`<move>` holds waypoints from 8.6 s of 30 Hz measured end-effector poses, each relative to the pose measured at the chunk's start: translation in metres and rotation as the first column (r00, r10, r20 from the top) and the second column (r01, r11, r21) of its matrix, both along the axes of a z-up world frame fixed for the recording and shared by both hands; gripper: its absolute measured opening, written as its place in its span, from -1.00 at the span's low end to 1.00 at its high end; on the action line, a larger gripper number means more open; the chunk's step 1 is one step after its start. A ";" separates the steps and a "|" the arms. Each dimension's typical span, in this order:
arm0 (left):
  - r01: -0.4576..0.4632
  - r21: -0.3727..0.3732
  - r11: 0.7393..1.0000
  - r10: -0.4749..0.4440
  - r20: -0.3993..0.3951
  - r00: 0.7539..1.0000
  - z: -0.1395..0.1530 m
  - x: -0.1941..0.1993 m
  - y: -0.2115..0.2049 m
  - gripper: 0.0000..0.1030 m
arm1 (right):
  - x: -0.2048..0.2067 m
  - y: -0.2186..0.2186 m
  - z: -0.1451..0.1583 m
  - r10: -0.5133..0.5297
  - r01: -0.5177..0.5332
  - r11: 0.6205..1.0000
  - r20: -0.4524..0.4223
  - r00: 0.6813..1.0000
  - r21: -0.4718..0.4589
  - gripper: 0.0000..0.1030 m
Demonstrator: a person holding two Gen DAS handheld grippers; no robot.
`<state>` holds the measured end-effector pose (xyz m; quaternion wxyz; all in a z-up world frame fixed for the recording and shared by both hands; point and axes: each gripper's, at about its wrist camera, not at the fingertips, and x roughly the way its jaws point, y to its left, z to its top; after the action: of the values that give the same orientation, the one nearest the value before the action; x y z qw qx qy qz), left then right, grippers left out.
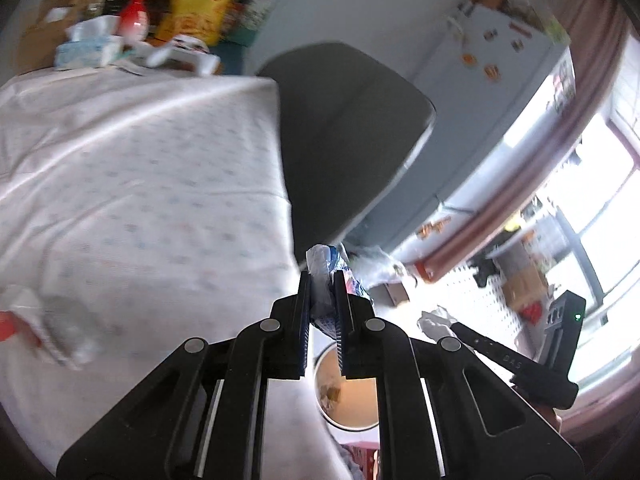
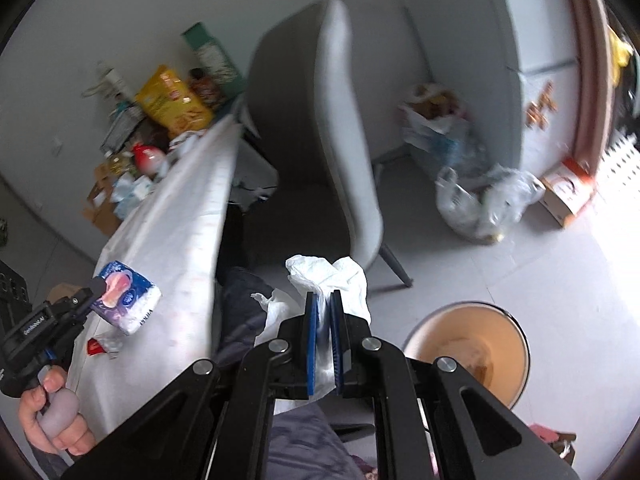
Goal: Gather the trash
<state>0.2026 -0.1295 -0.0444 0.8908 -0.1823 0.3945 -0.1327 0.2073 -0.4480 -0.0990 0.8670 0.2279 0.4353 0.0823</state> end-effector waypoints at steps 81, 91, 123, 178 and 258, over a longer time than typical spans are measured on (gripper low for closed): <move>-0.217 0.035 0.976 0.214 0.068 0.974 0.021 -0.045 0.102 0.89 | -0.027 0.110 0.053 0.217 -0.204 0.974 0.158 0.963 -0.100 0.86; -0.360 -0.013 0.933 0.360 0.029 0.933 -0.005 -0.072 0.177 0.88 | -0.024 0.189 0.057 0.338 -0.321 0.938 0.148 0.929 -0.128 0.85; -0.415 -0.231 0.880 0.414 -0.055 0.909 -0.039 -0.076 0.226 -0.59 | -0.009 0.294 0.046 0.499 -0.482 0.863 0.107 0.860 -0.154 0.81; -0.178 -0.197 0.964 0.176 -0.032 0.984 -0.014 -0.032 0.123 -0.59 | 0.001 0.183 0.045 0.347 -0.330 0.925 0.065 0.936 -0.187 -0.38; 0.149 0.114 0.982 -0.160 0.095 0.983 0.078 -0.059 -0.059 0.89 | -0.141 -0.029 0.121 -0.207 0.251 0.948 0.218 0.954 -0.194 0.85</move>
<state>0.1431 -0.1882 0.0332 0.9055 -0.0963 0.3673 -0.1894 0.0666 -0.4771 0.0220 0.9290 0.1707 0.3252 -0.0461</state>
